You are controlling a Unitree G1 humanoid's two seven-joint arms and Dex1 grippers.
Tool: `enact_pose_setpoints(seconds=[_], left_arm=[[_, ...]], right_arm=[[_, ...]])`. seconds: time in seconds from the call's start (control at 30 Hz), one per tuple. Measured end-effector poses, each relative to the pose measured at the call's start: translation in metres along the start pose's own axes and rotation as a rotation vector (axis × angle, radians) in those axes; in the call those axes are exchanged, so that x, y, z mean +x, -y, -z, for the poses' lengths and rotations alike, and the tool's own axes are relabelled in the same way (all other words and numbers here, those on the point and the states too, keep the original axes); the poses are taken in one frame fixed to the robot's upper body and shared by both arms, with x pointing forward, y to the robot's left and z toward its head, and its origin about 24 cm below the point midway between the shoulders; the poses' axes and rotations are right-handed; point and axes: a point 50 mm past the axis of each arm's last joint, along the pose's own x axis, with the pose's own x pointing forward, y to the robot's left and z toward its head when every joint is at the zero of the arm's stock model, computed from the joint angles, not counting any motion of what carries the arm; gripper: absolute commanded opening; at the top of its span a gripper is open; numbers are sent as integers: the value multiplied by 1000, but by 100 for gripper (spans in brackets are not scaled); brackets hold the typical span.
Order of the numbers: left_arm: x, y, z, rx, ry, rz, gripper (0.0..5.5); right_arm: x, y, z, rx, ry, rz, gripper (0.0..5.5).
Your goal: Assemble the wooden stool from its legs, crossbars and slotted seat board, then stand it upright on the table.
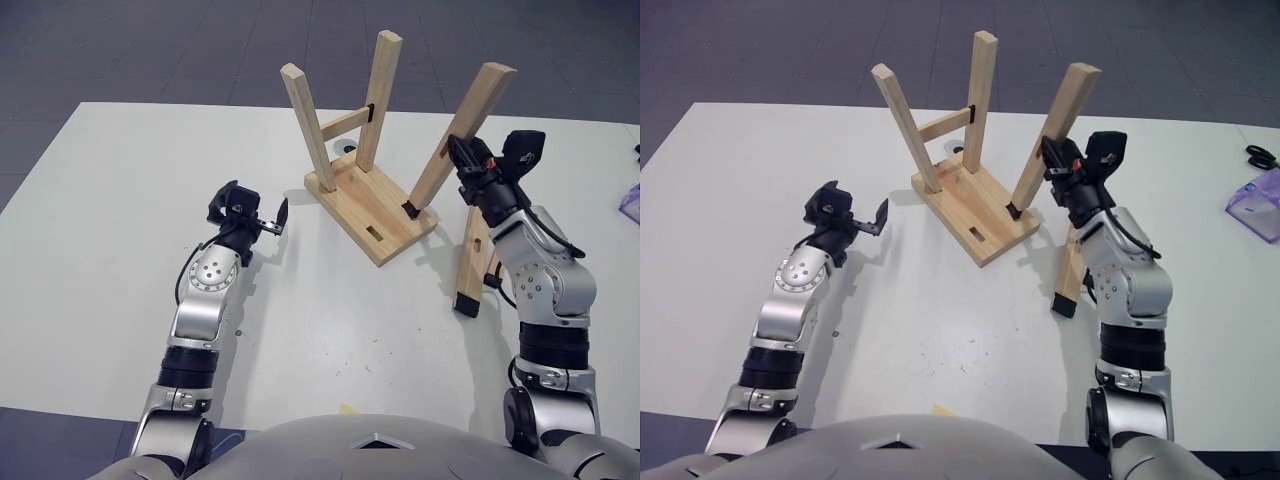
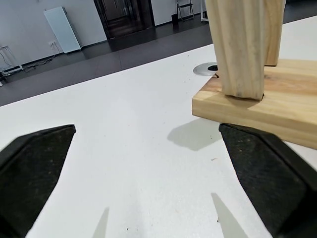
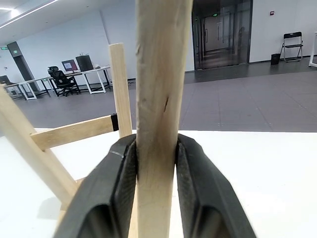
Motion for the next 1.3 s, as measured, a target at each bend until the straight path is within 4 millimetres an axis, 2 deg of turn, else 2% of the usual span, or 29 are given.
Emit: enact_pose_setpoints(seconds=[0.07, 0.13, 0.27, 0.37, 0.43, 0.47, 0.57, 0.67, 0.77, 0.87, 0.97, 1.07, 1.23, 1.27, 1.3], left_arm=[[0, -3, -9, -12, 26, -5, 540], [1, -7, -20, -34, 56, -10, 540], [4, -11, -49, -64, 146, 6, 540], [2, -12, -51, -61, 143, 14, 540], [-1, -11, -47, -64, 118, 30, 540], [-1, -10, -46, -65, 113, 36, 540], [1, -14, -49, -50, 113, 49, 540], [4, -26, -58, -19, 134, 41, 540], [4, -32, -57, -16, 122, 52, 540], [7, -36, -51, -22, 97, 51, 540], [12, -34, -57, -21, 114, 67, 540], [14, -29, -60, -21, 126, 85, 540], [15, -23, -59, -26, 138, 99, 540], [15, -23, -60, -29, 142, 90, 540], [15, -24, -60, -29, 143, 82, 540]], right_arm=[[-2, 0, 0, 13, 6, 2, 103], [-3, 4, -1, 104, 13, 40, 103], [-7, 4, 4, 451, -71, -18, 103], [-13, 22, 5, 528, -72, 53, 103], [-19, 24, 4, 592, -72, 49, 103], [-22, 19, 4, 615, -85, 14, 103], [-31, -21, 22, 673, -205, -168, 103], [-45, -57, 39, 743, -325, -336, 103], [-55, -75, 54, 747, -432, -414, 103], [-46, -87, 68, 702, -483, -407, 103], [-36, -107, 69, 664, -499, -493, 103], [-36, -120, 78, 660, -535, -555, 103], [-16, -159, 88, 632, -544, -668, 103], [-13, -162, 88, 622, -538, -675, 140], [-11, -165, 89, 607, -537, -683, 154]])
